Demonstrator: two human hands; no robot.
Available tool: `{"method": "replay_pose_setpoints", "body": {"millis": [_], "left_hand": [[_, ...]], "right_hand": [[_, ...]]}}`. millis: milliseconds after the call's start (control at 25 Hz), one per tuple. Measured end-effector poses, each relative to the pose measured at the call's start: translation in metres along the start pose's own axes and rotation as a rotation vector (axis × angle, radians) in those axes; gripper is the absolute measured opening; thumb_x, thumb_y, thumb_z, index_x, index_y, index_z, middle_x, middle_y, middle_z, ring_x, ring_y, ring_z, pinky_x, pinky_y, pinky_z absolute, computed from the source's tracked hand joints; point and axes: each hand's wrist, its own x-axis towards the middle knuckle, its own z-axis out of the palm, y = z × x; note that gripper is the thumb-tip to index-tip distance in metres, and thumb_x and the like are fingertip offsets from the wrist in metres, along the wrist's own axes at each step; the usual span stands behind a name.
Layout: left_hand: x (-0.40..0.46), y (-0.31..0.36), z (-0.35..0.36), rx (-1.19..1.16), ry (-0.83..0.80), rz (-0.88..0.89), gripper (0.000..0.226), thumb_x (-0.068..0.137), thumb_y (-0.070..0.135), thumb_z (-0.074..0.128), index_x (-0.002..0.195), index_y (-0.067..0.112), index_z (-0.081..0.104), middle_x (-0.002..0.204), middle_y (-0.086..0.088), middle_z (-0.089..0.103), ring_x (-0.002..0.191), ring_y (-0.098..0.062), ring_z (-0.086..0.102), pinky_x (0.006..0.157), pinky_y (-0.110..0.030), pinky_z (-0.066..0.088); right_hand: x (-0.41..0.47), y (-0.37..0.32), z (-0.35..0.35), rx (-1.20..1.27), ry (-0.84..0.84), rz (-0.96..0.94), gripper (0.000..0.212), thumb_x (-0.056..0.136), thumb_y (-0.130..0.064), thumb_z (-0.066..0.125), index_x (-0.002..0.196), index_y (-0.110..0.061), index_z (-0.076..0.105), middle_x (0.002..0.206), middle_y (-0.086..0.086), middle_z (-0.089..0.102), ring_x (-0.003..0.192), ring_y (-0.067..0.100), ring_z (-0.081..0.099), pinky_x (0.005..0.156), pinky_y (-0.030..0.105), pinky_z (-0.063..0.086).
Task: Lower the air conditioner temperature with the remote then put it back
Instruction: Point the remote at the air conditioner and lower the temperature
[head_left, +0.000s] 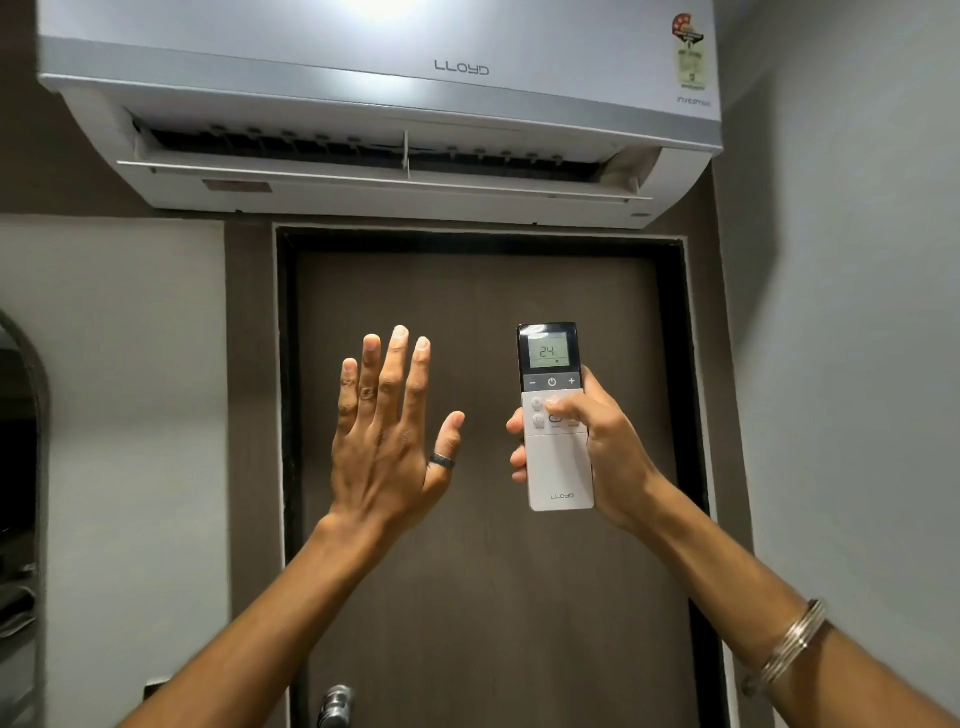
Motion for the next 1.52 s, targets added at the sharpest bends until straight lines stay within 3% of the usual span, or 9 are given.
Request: {"method": "replay_pose_setpoints", "body": {"millis": [320,960,1160,1320,1520], "left_hand": [[0.005,0.007,0.003,-0.035,0.026,-0.004,0.077,0.099,0.051,0.046,0.161,0.01,0.025,0.171,-0.015,0.015,0.16,-0.033,0.004,0.131,-0.048,0.0],[0.03,0.006,-0.001,-0.049,0.061,0.011,0.076,0.099,0.052,0.042,0.16,0.009,0.028,0.17,-0.017,0.018,0.16,-0.035,0.006,0.13,-0.054,0.008],[0.032,0.005,-0.001,-0.052,0.062,0.013,0.076,0.099,0.052,0.042,0.16,0.009,0.029,0.17,-0.017,0.019,0.16,-0.034,0.006,0.13,-0.055,0.01],[0.032,0.004,-0.001,-0.049,0.064,0.016,0.076,0.099,0.052,0.042,0.16,0.008,0.03,0.17,-0.017,0.02,0.159,-0.035,0.007,0.13,-0.055,0.01],[0.033,0.003,0.001,-0.039,0.061,0.021,0.075,0.099,0.051,0.043,0.16,0.008,0.029,0.17,-0.017,0.02,0.159,-0.036,0.007,0.13,-0.055,0.01]], "right_hand": [[0.001,-0.005,-0.001,-0.073,-0.005,-0.073,0.04,0.088,-0.026,0.053,0.128,-0.019,0.052,0.084,0.006,0.079,0.064,0.025,0.075,0.057,0.038,0.065],[0.014,-0.018,0.003,-0.042,-0.022,-0.169,0.037,0.09,-0.023,0.054,0.126,-0.021,0.051,0.084,0.006,0.078,0.063,0.023,0.075,0.056,0.036,0.065],[0.017,-0.021,0.005,-0.06,-0.012,-0.161,0.045,0.09,-0.026,0.054,0.134,-0.018,0.047,0.083,0.003,0.079,0.062,0.022,0.075,0.056,0.034,0.065],[0.019,-0.021,0.006,-0.06,-0.009,-0.161,0.037,0.09,-0.027,0.053,0.127,-0.023,0.049,0.08,-0.001,0.08,0.061,0.02,0.076,0.055,0.031,0.064],[0.02,-0.02,0.004,-0.028,0.018,-0.133,0.073,0.09,-0.025,0.054,0.156,-0.01,0.028,0.081,0.004,0.079,0.062,0.021,0.076,0.055,0.032,0.064]]}}
